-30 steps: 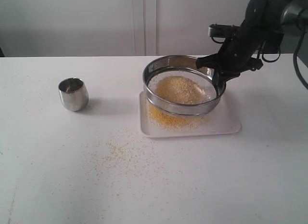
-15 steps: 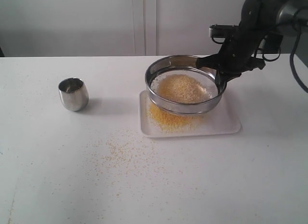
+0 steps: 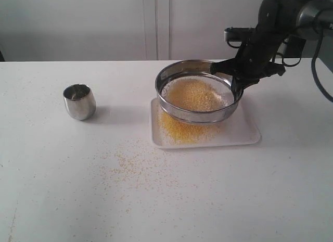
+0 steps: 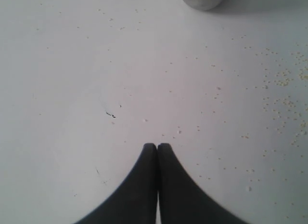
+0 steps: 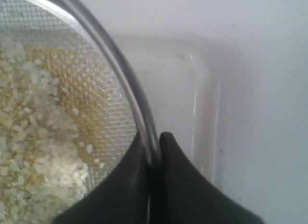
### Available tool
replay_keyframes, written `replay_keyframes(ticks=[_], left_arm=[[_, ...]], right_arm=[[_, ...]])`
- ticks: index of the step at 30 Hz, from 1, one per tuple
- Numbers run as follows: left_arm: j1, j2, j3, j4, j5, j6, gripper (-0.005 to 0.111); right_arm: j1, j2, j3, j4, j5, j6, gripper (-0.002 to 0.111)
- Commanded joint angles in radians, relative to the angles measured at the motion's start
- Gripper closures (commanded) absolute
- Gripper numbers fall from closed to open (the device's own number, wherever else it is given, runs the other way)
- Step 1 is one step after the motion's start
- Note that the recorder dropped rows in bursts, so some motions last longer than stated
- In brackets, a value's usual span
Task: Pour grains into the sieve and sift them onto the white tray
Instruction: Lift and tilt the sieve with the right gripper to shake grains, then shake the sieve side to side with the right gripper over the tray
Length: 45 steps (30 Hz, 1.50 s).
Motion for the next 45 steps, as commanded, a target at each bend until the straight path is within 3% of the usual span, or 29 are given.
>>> replay_keyframes(ticks=[1, 5, 7, 9, 10, 13, 14, 17, 18, 21, 22, 25, 26, 30, 31, 34, 36, 38, 39, 43, 45], left_arm=[[0.001, -0.007, 0.007, -0.004, 0.004, -0.005, 0.107], [0.001, -0.007, 0.007, -0.004, 0.004, -0.005, 0.107], [0.001, -0.007, 0.007, -0.004, 0.004, -0.005, 0.107], [0.001, -0.007, 0.007, -0.004, 0.004, -0.005, 0.107], [0.001, -0.007, 0.007, -0.004, 0.004, -0.005, 0.107], [0.001, -0.007, 0.007, -0.004, 0.004, -0.005, 0.107], [0.001, -0.007, 0.007, -0.004, 0.004, -0.005, 0.107], [0.001, -0.007, 0.007, -0.004, 0.004, -0.005, 0.107], [0.001, -0.007, 0.007, -0.004, 0.004, -0.005, 0.107], [0.001, -0.007, 0.007, -0.004, 0.004, -0.005, 0.107], [0.001, -0.007, 0.007, -0.004, 0.004, -0.005, 0.107], [0.001, -0.007, 0.007, -0.004, 0.004, -0.005, 0.107], [0.001, -0.007, 0.007, -0.004, 0.004, -0.005, 0.107], [0.001, -0.007, 0.007, -0.004, 0.004, -0.005, 0.107], [0.001, -0.007, 0.007, -0.004, 0.004, -0.005, 0.107], [0.001, -0.007, 0.007, -0.004, 0.004, -0.005, 0.107], [0.001, -0.007, 0.007, -0.004, 0.004, -0.005, 0.107], [0.001, -0.007, 0.007, -0.004, 0.004, -0.005, 0.107], [0.001, -0.007, 0.007, -0.004, 0.004, -0.005, 0.107], [0.001, -0.007, 0.007, -0.004, 0.004, -0.005, 0.107], [0.001, -0.007, 0.007, -0.004, 0.004, -0.005, 0.107]], right_arm=[[0.001, -0.02, -0.009, 0.093, 0.006, -0.271, 0.108], [-0.024, -0.02, -0.009, -0.04, -0.024, 0.165, 0.108], [-0.023, -0.02, -0.009, 0.019, -0.028, 0.038, 0.108], [-0.017, -0.02, -0.009, 0.114, 0.027, -0.296, 0.108], [-0.017, -0.02, -0.009, 0.091, 0.032, -0.289, 0.108], [-0.03, -0.02, -0.009, -0.029, -0.005, 0.128, 0.108], [-0.03, -0.02, -0.009, -0.029, -0.009, 0.108, 0.108], [-0.016, -0.02, -0.009, 0.048, 0.022, -0.231, 0.108], [-0.016, -0.02, -0.009, 0.031, 0.022, -0.235, 0.108], [-0.028, -0.02, -0.009, -0.053, -0.011, 0.114, 0.108], [-0.028, -0.02, -0.009, -0.05, -0.013, 0.111, 0.108], [-0.014, -0.016, -0.009, 0.102, 0.051, -0.334, 0.108], [-0.014, -0.016, -0.009, 0.103, 0.056, -0.387, 0.108], [-0.033, -0.016, -0.009, -0.026, -0.021, 0.106, 0.108], [-0.033, -0.011, -0.009, -0.014, -0.023, 0.092, 0.108], [-0.02, -0.005, -0.009, 0.123, 0.031, -0.305, 0.108], [-0.023, -0.004, -0.009, 0.08, 0.011, -0.24, 0.108], [-0.036, -0.004, -0.009, -0.007, -0.026, 0.057, 0.108], [-0.036, -0.004, -0.009, -0.008, -0.026, 0.108, 0.108], [-0.027, -0.001, -0.009, 0.125, 0.041, -0.326, 0.108], [-0.038, -0.001, -0.009, 0.046, 0.017, -0.157, 0.108]])
